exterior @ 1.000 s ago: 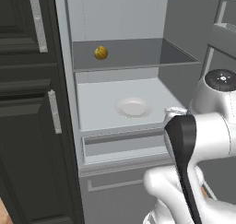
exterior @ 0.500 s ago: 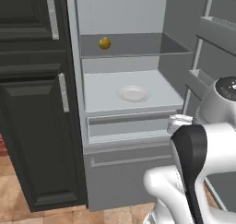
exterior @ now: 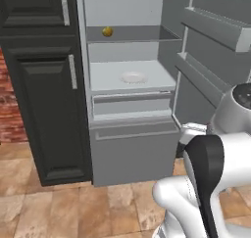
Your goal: Retrieve the fish from the fridge and place it on the cutting board.
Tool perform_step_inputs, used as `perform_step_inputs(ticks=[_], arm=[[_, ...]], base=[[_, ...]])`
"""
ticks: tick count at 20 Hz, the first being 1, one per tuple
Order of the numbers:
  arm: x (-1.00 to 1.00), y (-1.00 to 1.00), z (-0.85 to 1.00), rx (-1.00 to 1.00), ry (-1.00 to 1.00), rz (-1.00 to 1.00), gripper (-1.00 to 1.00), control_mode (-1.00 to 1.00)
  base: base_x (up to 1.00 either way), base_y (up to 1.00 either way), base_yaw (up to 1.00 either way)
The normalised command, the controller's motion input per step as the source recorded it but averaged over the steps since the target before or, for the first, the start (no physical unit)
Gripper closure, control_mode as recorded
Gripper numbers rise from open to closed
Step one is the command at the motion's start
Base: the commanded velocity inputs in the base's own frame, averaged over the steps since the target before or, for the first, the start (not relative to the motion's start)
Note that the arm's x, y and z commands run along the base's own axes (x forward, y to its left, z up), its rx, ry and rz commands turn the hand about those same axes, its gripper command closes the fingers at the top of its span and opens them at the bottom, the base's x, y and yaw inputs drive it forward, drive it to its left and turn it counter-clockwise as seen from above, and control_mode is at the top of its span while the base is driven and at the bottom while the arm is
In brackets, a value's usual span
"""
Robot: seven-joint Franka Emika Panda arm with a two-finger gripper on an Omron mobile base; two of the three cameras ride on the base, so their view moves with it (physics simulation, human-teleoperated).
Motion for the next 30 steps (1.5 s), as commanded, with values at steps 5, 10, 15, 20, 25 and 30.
perform_step_inputs(ticks=[5,10,15,20,25,30], arm=[[0.0,0.0,0.0,0.0,0.0,0.0,1.0,1.0],[0.0,0.0,0.0,0.0,0.0,0.0,1.0,1.0],[0.0,0.0,0.0,0.0,0.0,0.0,1.0,1.0],[0.0,0.0,0.0,0.0,0.0,0.0,1.0,1.0],[0.0,0.0,0.0,0.0,0.0,0.0,1.0,1.0],[0.0,0.0,0.0,0.0,0.0,0.0,1.0,1.0]], base=[[-0.96,0.0,-0.44],[-0.73,0.0,-0.56],[0.05,-0.21,-0.49],[0.9,-0.46,-0.03],[1.0,-0.65,0.1],[0.52,-0.98,0.03]])
